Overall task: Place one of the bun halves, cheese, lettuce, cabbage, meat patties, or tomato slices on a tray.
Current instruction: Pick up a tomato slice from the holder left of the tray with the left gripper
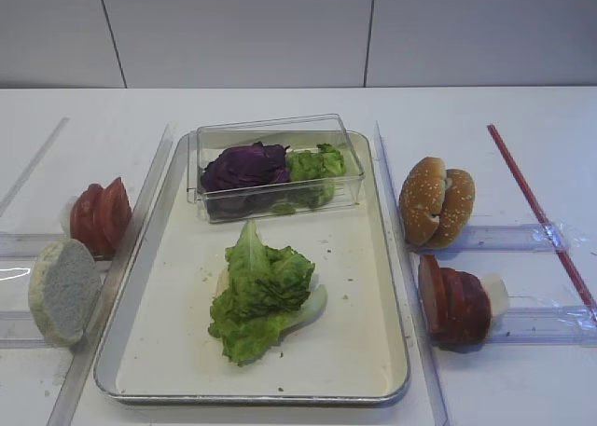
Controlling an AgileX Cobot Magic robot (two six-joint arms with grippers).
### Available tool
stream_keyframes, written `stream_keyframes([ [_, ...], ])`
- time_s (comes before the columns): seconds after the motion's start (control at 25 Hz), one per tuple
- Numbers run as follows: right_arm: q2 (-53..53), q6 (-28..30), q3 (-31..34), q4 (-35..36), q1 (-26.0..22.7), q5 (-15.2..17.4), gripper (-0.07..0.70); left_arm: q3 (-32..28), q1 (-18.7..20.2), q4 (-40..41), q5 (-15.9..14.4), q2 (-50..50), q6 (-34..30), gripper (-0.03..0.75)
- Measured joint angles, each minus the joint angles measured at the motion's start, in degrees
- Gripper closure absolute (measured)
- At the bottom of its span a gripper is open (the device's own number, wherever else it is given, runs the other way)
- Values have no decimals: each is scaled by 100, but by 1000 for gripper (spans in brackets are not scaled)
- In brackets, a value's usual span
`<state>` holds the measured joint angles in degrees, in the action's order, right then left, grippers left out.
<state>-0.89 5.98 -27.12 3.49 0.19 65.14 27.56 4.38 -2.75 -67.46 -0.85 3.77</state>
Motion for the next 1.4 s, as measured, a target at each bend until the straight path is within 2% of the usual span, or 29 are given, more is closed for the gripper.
stream_keyframes([
  [0.12,0,0,0,0,0,0,453,12,0,-14,-26,0,-1,423],
  [0.32,0,0,0,0,0,0,453,394,0,-23,-496,888,16,423],
  [0.56,0,0,0,0,0,0,453,1132,0,-23,-507,2558,25,423],
  [1.0,0,0,0,0,0,0,453,2973,0,-23,-449,5588,156,423],
  [1.4,0,0,0,0,0,0,453,4352,0,10,-406,7651,156,423],
])
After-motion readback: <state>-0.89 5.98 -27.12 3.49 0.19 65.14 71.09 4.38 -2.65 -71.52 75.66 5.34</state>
